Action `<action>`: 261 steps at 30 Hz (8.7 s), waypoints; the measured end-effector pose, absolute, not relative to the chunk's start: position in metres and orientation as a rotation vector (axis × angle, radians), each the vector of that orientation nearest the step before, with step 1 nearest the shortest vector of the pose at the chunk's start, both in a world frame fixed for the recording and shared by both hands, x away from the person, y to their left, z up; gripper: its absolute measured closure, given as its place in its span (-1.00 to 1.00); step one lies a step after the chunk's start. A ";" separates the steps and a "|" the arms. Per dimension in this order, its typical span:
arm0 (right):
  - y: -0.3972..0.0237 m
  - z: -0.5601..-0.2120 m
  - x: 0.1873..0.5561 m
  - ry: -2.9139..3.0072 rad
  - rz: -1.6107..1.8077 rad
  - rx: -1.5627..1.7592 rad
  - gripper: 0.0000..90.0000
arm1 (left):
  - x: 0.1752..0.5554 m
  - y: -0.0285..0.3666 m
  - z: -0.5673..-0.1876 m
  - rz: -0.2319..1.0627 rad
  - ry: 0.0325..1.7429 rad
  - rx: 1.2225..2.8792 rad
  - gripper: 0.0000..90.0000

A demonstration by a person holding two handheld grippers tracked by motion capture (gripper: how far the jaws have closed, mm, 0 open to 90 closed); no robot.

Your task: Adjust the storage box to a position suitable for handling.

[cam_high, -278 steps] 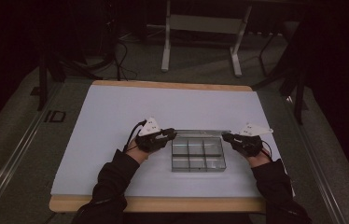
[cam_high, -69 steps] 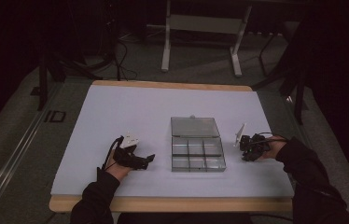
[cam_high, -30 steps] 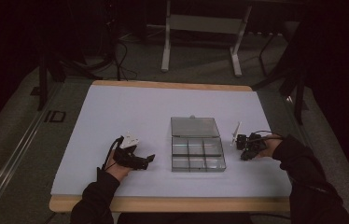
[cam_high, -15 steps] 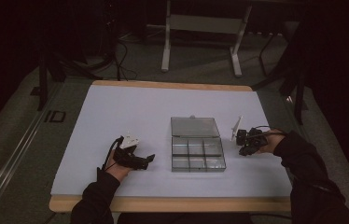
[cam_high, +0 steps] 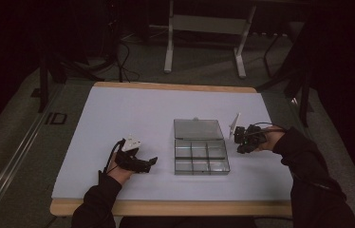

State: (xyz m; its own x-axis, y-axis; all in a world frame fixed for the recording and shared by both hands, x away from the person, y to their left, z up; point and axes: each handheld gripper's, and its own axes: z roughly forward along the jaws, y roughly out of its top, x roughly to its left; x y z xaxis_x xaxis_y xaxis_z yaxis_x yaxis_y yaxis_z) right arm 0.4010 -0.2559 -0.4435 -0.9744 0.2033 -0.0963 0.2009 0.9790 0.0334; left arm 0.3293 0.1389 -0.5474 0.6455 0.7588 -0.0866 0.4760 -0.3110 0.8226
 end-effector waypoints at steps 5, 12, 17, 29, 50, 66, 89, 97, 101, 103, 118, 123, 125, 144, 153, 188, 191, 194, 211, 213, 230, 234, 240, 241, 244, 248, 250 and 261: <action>-0.248 -0.437 0.402 3.020 0.051 0.293 0.92 | 0.330 0.139 -0.547 0.399 0.967 1.972 -0.93; -0.238 -0.430 0.402 3.009 0.073 0.267 0.91 | 0.329 0.139 -0.547 0.402 0.966 1.971 -0.93; -0.227 -0.425 0.402 2.993 0.095 0.244 0.91 | 0.329 0.139 -0.547 0.405 0.961 1.967 -0.93; -0.207 -0.427 0.403 2.989 0.185 0.168 0.91 | 0.329 0.139 -0.547 0.404 0.961 1.966 -0.93; -0.198 -0.466 0.412 2.986 0.288 0.164 0.91 | 0.328 0.140 -0.547 0.395 0.957 1.959 -0.93; -0.192 -0.495 0.421 3.016 0.240 0.194 0.90 | 0.329 0.141 -0.547 0.390 0.956 1.957 -0.93; -0.192 -0.477 0.413 3.049 0.225 0.149 0.83 | 0.329 0.141 -0.547 0.390 0.959 1.955 -0.93; -0.198 -0.462 0.410 3.035 0.259 0.127 0.84 | 0.329 0.140 -0.547 0.394 0.958 1.958 -0.93; -0.203 -0.454 0.408 3.028 0.280 0.126 0.84 | 0.329 0.140 -0.547 0.394 0.959 1.959 -0.93; -0.206 -0.450 0.408 3.019 0.282 0.130 0.84 | 0.329 0.140 -0.547 0.394 0.958 1.960 -0.93; -0.238 -0.437 0.411 2.971 0.257 0.189 0.82 | 0.329 0.140 -0.547 0.396 0.959 1.961 -0.93; -0.251 -0.436 0.411 2.965 0.230 0.219 0.82 | 0.329 0.140 -0.547 0.396 0.962 1.963 -0.93; -0.256 -0.436 0.411 2.960 0.225 0.223 0.82 | 0.329 0.140 -0.547 0.394 0.960 1.966 -0.93; -0.289 -0.466 0.421 2.979 0.079 0.326 0.82 | 0.329 0.140 -0.547 0.392 0.960 1.963 -0.93; -0.292 -0.484 0.427 2.974 0.068 0.384 0.80 | 0.329 0.140 -0.547 0.392 0.960 1.964 -0.93; -0.289 -0.502 0.441 3.018 -0.014 0.448 0.91 | 0.329 0.140 -0.547 0.388 0.956 1.967 -0.93; -0.289 -0.502 0.441 3.018 -0.015 0.445 0.91 | 0.329 0.140 -0.548 0.388 0.956 1.967 -0.93; -0.288 -0.502 0.440 3.017 -0.016 0.437 0.92 | 0.329 0.140 -0.547 0.388 0.957 1.967 -0.93; -0.289 -0.488 0.435 3.016 0.025 0.409 0.92 | 0.329 0.140 -0.547 0.389 0.956 1.966 -0.93; -0.288 -0.484 0.433 3.013 0.031 0.397 0.92 | 0.329 0.140 -0.547 0.389 0.958 1.965 -0.93; -0.277 -0.462 0.423 3.006 0.089 0.316 0.92 | 0.329 0.140 -0.547 0.389 0.958 1.964 -0.93; -0.273 -0.456 0.420 3.011 0.114 0.295 0.92 | 0.329 0.140 -0.547 0.390 0.956 1.966 -0.93; -0.266 -0.448 0.417 3.011 0.133 0.258 0.92 | 0.329 0.140 -0.547 0.389 0.958 1.964 -0.93; -0.266 -0.448 0.417 3.011 0.133 0.258 0.92 | 0.329 0.140 -0.547 0.389 0.958 1.964 -0.93; -0.261 -0.443 0.415 3.008 0.160 0.236 0.92 | 0.329 0.140 -0.547 0.390 0.957 1.965 -0.93; -0.254 -0.439 0.412 3.007 0.173 0.213 0.92 | 0.329 0.140 -0.547 0.390 0.957 1.965 -0.93; -0.253 -0.439 0.412 3.010 0.185 0.206 0.92 | 0.329 0.140 -0.547 0.391 0.957 1.965 -0.93; -0.232 -0.436 0.406 3.023 0.272 0.129 0.92 | 0.329 0.140 -0.547 0.390 0.953 1.966 -0.93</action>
State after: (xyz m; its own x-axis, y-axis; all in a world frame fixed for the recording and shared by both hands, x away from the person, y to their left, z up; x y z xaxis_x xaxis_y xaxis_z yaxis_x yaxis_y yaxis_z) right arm 0.4057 -0.2323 -0.4363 -0.9911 0.0933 -0.0950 0.0749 0.9805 0.1818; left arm 0.3289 0.1403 -0.5474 0.6547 0.7502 -0.0927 0.4703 -0.3082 0.8269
